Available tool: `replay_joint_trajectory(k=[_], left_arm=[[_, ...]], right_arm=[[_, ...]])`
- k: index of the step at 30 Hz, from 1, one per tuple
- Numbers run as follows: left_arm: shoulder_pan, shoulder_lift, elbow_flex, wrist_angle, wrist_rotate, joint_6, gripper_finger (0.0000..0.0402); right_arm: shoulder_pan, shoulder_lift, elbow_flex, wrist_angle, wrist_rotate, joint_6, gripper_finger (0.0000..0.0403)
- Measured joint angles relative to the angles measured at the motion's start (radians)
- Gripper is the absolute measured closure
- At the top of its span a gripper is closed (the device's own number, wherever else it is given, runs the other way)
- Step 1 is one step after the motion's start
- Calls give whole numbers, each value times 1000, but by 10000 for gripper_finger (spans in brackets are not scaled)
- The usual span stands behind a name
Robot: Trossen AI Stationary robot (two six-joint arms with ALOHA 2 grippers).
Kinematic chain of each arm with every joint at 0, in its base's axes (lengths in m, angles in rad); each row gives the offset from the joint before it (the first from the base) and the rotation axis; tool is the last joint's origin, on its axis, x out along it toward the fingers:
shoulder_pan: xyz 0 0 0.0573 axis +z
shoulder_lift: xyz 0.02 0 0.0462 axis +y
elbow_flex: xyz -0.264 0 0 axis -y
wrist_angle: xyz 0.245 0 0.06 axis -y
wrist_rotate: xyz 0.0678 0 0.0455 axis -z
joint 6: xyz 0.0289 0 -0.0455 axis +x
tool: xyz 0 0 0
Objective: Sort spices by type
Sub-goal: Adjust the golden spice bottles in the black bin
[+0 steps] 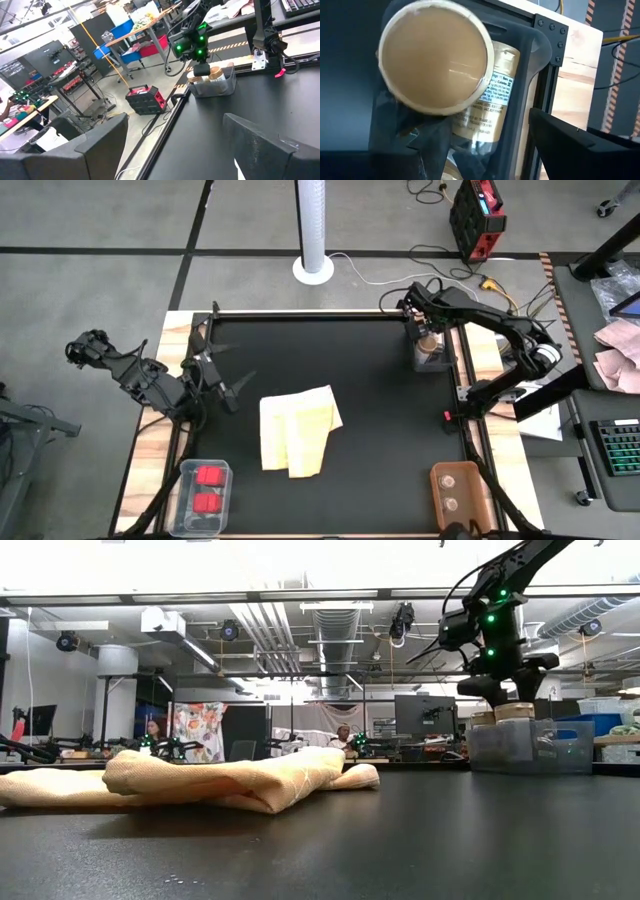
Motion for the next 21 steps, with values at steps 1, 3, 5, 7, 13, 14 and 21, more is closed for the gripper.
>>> replay_joint_trajectory(k=[1, 3, 5, 7, 13, 14, 21], left_arm=[[0, 0, 0, 0, 0, 0, 91], [0, 0, 0, 0, 0, 0, 91], [0, 0, 0, 0, 0, -1, 91], [0, 0, 0, 0, 0, -4, 91], [0, 0, 0, 1, 0, -5, 91], [0, 0, 0, 1, 0, -5, 91], [0, 0, 0, 1, -1, -8, 91]], right_arm=[[0, 4, 0, 4, 1, 14, 151], [-3, 9, 0, 22, 3, 42, 158], [-12, 15, -1, 36, 0, 69, 167], [-14, 22, -1, 30, -17, 71, 175], [-15, 22, 48, -51, -57, 21, 187], [-15, 22, 60, -66, -50, 21, 187], [-15, 20, 112, -151, -43, 23, 188]])
